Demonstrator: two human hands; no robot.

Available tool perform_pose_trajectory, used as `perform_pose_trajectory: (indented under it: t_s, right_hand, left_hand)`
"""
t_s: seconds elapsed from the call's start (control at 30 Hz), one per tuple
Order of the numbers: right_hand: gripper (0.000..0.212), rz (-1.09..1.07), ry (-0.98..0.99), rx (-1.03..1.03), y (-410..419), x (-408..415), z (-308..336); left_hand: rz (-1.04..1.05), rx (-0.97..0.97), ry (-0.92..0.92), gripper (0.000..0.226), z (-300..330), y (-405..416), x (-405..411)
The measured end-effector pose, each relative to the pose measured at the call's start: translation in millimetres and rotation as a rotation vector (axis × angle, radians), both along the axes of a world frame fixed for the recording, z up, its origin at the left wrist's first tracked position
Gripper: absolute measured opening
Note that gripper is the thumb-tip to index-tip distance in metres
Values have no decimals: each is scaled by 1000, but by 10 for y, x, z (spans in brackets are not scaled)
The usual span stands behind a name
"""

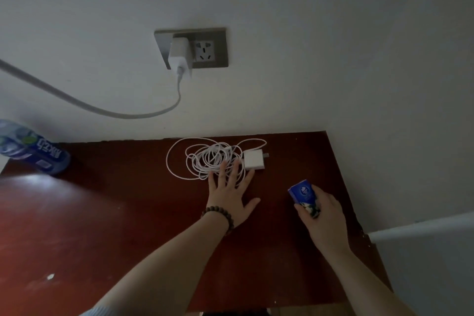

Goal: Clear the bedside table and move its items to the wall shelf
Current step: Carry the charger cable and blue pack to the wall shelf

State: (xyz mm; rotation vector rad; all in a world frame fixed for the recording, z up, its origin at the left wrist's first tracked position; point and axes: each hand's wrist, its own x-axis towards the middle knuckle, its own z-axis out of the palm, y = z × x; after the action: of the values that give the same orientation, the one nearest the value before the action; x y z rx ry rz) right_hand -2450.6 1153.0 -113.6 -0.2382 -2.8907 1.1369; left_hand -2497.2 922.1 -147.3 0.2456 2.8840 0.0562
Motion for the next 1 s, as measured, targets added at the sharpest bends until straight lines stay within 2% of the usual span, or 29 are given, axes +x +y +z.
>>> perform_pose_trajectory:
  t_s: [0.2, 0.3, 0.4, 0.47, 0.57, 0.67, 0.8, 0.87, 0.93, 1.0]
  right_hand:
    - [60, 19, -3, -19, 6, -71, -55]
    - [61, 23, -10, -7, -2, -112, -62]
    - [61, 28, -7, -11, -46, -186, -63]
    - [62, 36, 11, -9, -101, -270, -69]
    - [61, 88, 34, 9, -206, -499, -102]
    - [57, 191, 66, 94, -295, -830, -160]
    - [57, 335, 7, 350, -258, -1179, -160]
    - [63, 294, 32, 446, -221, -1185, -128]
    - [67, 223, 98, 453, -218, -1076, -109]
    - [63, 242, 114, 431, -244, -921, -154]
  left_hand:
    - [74, -31, -21, 75, 55, -418, -301]
    - [33, 47, -10, 71, 92, -613, -328]
    - [96, 171, 187, 75, 127, -605, -170]
    - [269, 232, 279, 81, 147, -496, -117]
    - [597, 344, 197, 96, 212, -304, -297]
    - [775, 368, 56, 110, 219, -162, -559]
    - [833, 298, -15, 115, 169, -79, -640]
    - [838, 293, -5, 116, 139, -72, -650]
    - [837, 293, 23, 117, 106, -91, -657]
    - [818, 278, 53, 116, 64, -122, -639]
